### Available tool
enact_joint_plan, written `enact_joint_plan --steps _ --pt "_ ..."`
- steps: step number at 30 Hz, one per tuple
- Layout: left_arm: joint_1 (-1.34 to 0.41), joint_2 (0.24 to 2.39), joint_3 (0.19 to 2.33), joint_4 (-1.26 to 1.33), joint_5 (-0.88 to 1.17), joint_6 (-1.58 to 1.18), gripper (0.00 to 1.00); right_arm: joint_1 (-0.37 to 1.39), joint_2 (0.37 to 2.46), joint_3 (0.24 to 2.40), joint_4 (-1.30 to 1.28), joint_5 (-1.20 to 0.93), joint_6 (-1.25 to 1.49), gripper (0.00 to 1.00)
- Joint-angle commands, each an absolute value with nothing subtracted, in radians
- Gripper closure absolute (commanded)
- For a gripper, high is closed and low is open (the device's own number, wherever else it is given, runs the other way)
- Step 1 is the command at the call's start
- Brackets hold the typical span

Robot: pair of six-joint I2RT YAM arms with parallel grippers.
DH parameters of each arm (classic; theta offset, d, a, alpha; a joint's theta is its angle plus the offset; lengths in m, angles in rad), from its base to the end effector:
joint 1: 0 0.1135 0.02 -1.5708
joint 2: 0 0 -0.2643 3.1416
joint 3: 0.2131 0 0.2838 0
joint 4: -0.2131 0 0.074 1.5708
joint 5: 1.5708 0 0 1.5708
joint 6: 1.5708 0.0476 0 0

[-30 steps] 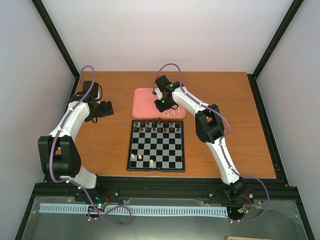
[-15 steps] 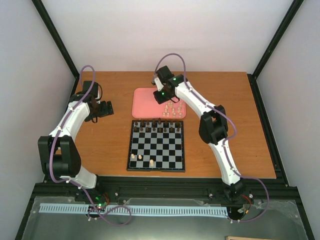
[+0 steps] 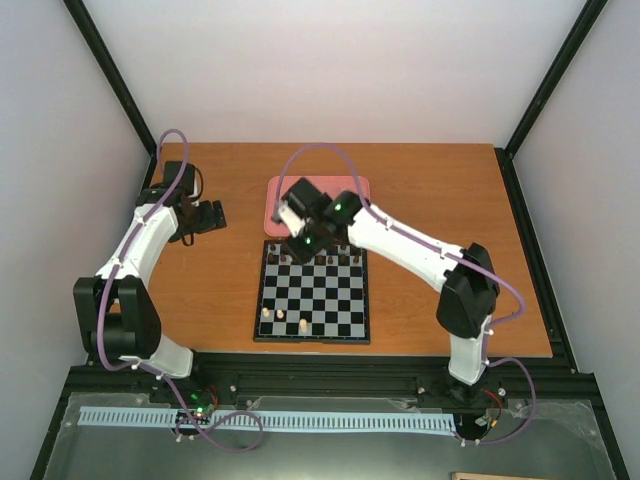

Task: Set up the chess pieces on the board
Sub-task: Place the chess piece on the chessboard.

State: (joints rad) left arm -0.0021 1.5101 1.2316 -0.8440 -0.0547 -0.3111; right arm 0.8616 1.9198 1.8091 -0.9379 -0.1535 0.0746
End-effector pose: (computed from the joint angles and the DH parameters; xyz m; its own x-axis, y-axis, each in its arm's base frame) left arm 0.3398 0.0019 0.2492 -0.8513 -0.3038 -0.4277 -0.2964 0.9512 -0.0858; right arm 0.2895 0.3486 0.2860 -0.6225 -0.6123 -0.4875 -0.7553 0.6331 0.1693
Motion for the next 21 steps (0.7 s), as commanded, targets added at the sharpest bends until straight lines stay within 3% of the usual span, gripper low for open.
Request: enact_joint_plan --steps 1,8,21 --pt "-0.009 1.470 1.267 -0.842 -0.053 -0.313 0.00 0.941 1.805 1.633 -0.900 -0.170 0.155 0.97" --pt "-0.008 1.448 1.245 -0.831 -0.052 -0.313 0.00 1.036 1.760 1.434 -0.808 -0.175 0.176 0.97" --pt "-0.010 1.454 1.253 -0.826 -0.057 -0.313 0.00 1.092 1.872 1.424 -0.760 -0.158 0.138 0.97"
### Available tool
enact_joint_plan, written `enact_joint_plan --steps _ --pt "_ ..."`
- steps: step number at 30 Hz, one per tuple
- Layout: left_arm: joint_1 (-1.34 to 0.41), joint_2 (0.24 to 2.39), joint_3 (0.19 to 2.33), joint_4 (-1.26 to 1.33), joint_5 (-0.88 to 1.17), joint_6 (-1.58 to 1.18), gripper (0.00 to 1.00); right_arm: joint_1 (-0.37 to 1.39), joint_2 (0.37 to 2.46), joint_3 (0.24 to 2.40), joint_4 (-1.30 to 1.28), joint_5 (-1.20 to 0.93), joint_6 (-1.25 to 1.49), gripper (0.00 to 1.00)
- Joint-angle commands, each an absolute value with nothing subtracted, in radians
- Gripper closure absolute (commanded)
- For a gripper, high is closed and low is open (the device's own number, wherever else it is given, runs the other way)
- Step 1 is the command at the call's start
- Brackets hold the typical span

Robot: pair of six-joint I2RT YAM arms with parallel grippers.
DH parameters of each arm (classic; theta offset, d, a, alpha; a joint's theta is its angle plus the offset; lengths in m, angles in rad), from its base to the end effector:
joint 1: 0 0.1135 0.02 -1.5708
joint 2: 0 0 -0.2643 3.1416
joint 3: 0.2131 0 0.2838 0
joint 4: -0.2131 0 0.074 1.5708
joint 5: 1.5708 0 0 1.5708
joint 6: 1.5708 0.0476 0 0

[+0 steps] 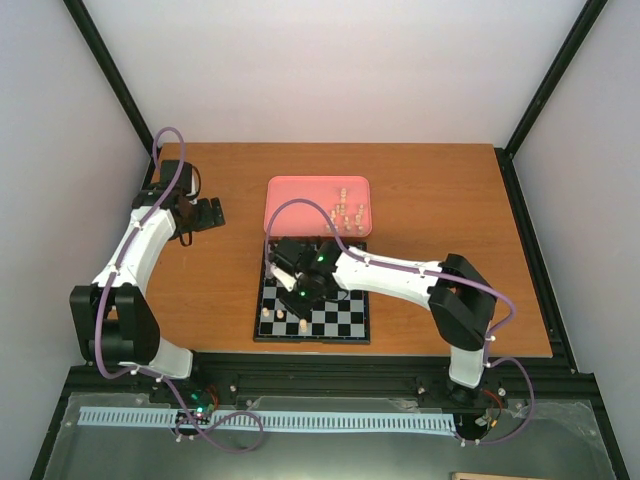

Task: Set up the chess pieces on the board
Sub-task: Place the chess piece on the chessboard.

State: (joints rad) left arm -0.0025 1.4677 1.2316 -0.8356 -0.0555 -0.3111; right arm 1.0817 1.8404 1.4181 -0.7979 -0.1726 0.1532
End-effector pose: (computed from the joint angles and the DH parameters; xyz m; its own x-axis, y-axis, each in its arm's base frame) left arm 0.3347 0.0018 0.2632 -0.8285 -0.3036 -0.4706 -0.2916 0.9513 -0.1001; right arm 0.1852 0.3654 0.1958 -0.5730 -0.7567 -0.3148 -0.8195 0.5325 0.2118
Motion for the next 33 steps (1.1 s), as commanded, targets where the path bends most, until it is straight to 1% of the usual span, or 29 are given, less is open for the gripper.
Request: enact_joint_plan --steps 1,6,29,33 --pt "-0.011 1.456 1.254 -0.825 -0.057 -0.313 0.00 1.092 1.877 1.419 -0.753 -0.154 0.138 0.97" --pt "-0.011 1.465 1.261 -0.827 -0.057 -0.311 0.00 1.092 1.900 1.412 -0.724 -0.129 0.134 0.97" --pt "-0.010 1.481 1.276 -0.838 -0.074 -0.306 0.00 1.092 1.957 1.407 -0.719 -0.174 0.103 0.97" --pt "-0.011 1.479 1.273 -0.841 -0.076 -0.305 0.00 1.092 1.953 1.405 -0.719 -0.180 0.101 0.96"
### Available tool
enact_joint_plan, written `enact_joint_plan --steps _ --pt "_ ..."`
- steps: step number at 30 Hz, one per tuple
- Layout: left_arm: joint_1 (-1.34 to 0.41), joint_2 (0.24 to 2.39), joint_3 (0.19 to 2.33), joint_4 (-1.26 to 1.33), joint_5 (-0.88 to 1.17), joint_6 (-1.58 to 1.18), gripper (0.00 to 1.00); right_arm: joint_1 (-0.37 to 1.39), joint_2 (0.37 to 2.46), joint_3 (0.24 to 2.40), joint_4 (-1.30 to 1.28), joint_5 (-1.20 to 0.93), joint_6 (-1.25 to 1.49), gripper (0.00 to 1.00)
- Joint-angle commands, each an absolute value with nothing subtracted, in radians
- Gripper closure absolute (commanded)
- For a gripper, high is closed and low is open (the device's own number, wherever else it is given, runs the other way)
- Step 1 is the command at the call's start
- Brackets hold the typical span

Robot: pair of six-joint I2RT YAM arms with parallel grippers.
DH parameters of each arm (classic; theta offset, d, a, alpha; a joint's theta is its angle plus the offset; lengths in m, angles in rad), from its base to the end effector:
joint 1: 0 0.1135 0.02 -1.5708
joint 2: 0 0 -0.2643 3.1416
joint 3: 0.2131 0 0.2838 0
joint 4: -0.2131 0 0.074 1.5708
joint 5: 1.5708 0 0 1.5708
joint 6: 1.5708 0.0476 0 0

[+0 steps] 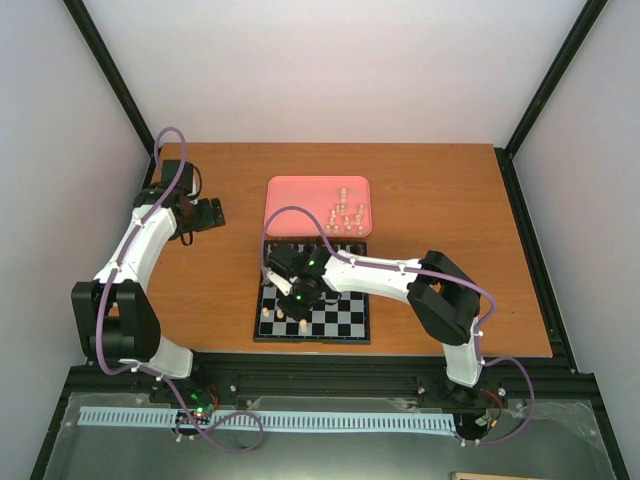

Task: Set up the chess pieces on the board
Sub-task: Place the chess piece on the chessboard, then pick up the chess piece from the storage box.

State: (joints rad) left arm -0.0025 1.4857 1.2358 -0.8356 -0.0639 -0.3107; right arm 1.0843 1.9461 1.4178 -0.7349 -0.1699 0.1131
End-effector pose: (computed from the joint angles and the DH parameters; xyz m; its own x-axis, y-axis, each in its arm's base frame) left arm 0.3378 0.0022 0.2589 -0.8338 -0.3030 -0.4614 -0.2964 0.9509 -0.0888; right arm 0.1908 0.3780 0.1562 -0.5438 -0.7902 -0.2827 -0.8392 0.5080 0.1943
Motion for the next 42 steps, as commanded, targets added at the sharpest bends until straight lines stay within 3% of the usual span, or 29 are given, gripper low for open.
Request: enact_joint_plan --steps 1,13,21,28,36,42 --pt "-0.011 1.478 1.274 -0.841 -0.075 -0.304 0.00 1.093 1.951 1.405 -0.722 -0.182 0.099 0.94" --pt "-0.010 1.472 1.273 -0.838 -0.069 -0.307 0.00 1.091 1.887 1.390 -0.753 -0.090 0.116 0.60" --pt "-0.011 1.474 1.290 -0.847 -0.070 -0.307 0.00 1.081 1.859 1.477 -0.770 -0.007 0.089 0.50" --pt "-0.010 1.470 1.293 -0.849 -0.072 -0.306 0.00 0.921 1.888 1.669 -0.833 0.015 0.085 0.49" --pt "-0.010 1.473 1.279 -0.847 -0.058 -0.311 0.00 0.704 2.202 2.109 -0.948 0.070 0.096 0.52" --pt "-0.010 1.487 1.274 -0.847 -0.052 -0.312 0.00 0.631 2.350 2.261 -0.985 0.094 0.074 0.56"
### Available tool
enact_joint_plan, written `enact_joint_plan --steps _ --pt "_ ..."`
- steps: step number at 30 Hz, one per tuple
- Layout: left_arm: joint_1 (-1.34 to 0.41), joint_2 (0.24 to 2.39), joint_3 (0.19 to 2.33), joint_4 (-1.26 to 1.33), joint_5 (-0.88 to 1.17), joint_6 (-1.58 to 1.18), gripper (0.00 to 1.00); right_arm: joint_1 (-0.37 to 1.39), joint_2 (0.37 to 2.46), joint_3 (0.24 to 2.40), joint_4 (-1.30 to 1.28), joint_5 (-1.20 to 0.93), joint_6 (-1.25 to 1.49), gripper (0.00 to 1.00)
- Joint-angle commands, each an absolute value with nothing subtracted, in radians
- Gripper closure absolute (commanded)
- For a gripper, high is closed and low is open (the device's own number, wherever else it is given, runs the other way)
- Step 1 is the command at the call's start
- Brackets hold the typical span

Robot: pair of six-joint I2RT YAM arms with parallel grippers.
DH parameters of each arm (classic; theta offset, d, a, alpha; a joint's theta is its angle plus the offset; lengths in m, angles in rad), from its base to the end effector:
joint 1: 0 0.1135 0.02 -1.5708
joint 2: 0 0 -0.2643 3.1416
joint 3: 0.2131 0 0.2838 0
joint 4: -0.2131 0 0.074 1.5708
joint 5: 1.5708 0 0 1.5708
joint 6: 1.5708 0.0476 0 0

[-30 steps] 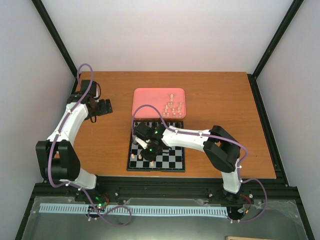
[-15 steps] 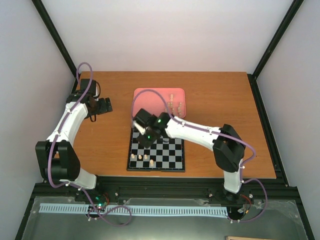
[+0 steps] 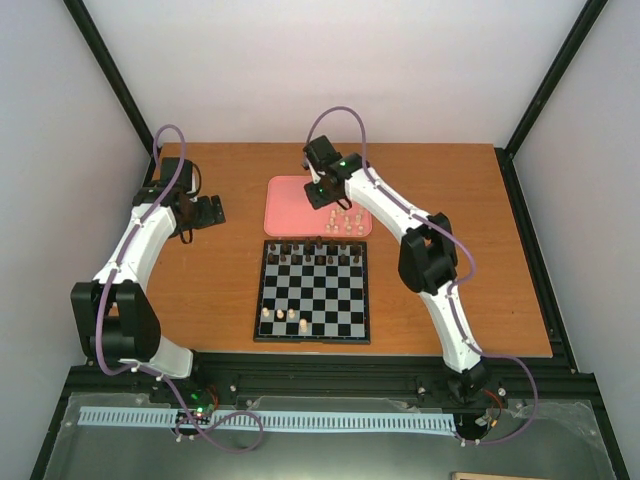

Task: Set up the chess pieces on the board
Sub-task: Pick up the chess piece from the storage box.

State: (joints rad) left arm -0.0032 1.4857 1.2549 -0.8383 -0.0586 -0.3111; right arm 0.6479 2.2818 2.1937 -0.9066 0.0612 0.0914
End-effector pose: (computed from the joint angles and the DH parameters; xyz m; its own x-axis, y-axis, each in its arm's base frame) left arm 0.3397 0.0017 0.2653 -0.8270 -0.3029 -0.4735 -0.2921 0.9513 -0.0983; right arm 0.4325 0.3237 0.2472 -0.7184 -0.4295 -0.5472 -0.5124 0.8588 -0.0014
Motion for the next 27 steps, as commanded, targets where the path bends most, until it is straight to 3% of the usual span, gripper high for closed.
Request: enact_joint_plan --steps 1,14,27 --pt "-0.011 1.491 1.272 -0.846 -0.053 -0.312 0.00 0.625 2.364 2.271 -0.989 0.096 0.070 0.57" --pt "-0.011 1.545 1.280 -0.838 -0.051 -0.316 0.00 0.601 2.369 2.140 -0.988 0.077 0.098 0.68" --pt "-0.011 1.547 1.284 -0.842 -0.062 -0.320 0.00 0.598 2.396 2.142 -0.975 0.075 0.089 0.69"
